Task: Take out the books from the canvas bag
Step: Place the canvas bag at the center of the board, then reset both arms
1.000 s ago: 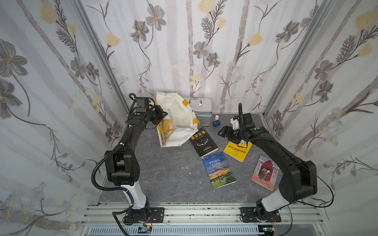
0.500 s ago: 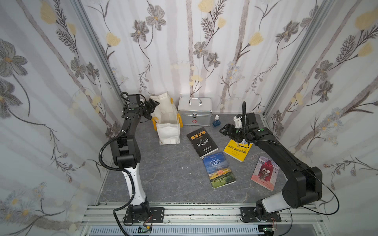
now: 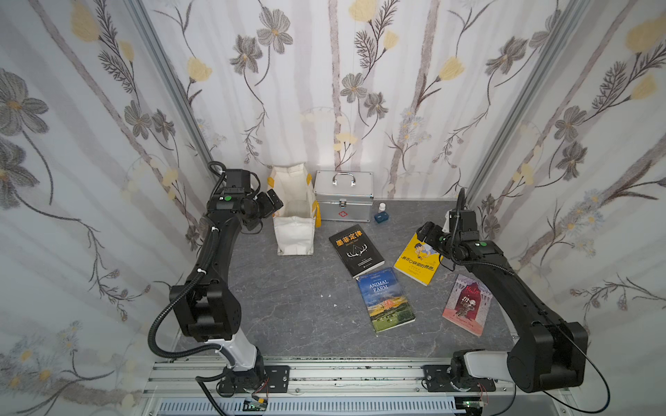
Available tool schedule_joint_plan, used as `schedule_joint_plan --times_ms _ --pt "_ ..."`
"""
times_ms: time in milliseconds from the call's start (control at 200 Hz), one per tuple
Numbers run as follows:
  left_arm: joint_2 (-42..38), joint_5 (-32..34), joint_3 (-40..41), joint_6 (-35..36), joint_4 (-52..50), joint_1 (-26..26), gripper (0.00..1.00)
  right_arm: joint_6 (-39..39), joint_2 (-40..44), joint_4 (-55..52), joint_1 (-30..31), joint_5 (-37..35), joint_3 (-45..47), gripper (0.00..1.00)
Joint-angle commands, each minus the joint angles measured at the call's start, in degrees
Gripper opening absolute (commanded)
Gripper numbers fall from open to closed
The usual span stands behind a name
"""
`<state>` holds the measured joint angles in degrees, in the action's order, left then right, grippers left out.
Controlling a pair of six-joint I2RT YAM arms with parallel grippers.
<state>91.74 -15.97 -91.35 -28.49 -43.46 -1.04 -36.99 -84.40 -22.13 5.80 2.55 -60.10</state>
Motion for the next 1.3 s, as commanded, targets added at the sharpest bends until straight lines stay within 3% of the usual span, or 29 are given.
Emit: schedule_joint_plan --times_ms 0,280,370,515,649,769,1029,1109,1139,1294 --pt "-5.62 1.8 8.44 1.47 7.71 0.07 1.0 -2.3 1.28 3.74 -3.61 -3.65 3.0 0.88" --pt "-13.09 9.38 24.14 0.26 11.24 0.71 1.0 -1.72 4.9 12.59 -18.11 1.17 15.68 0.89" --pt "-16.68 14.72 29.73 -1.88 12.97 1.03 1.0 0.38 7.28 15.38 -21.24 2.69 19.27 0.89" --pt "-22.83 21.76 39.15 -5.79 15.96 1.17 1.0 5.51 10.31 17.69 -22.24 6.33 21.72 0.89" --pt "-23.54 22.7 42.71 -5.89 14.99 1.81 1.0 8.16 14.74 22.32 -20.59 15.05 24.99 0.87" --pt "-24.47 22.2 45.81 -6.05 19.46 2.83 1.0 10.48 22.97 23.97 -17.38 17.62 28.45 0.87" --pt "-22.86 23.35 48.3 -5.96 26.8 4.11 1.0 12.3 43.38 17.28 -13.04 13.46 34.52 0.89" --pt "-20.89 23.39 48.53 -4.65 28.21 4.79 1.0 11.24 51.59 15.59 -12.92 10.6 37.15 0.95" --pt "-20.14 22.9 48.57 -3.59 29.36 4.95 1.0 10.63 55.51 14.71 -12.88 8.97 38.13 1.0" --pt "-15.16 19.18 48.57 7.46 38.32 5.6 1.0 8.09 71.26 11.57 -12.83 -1.63 43.4 1.0"
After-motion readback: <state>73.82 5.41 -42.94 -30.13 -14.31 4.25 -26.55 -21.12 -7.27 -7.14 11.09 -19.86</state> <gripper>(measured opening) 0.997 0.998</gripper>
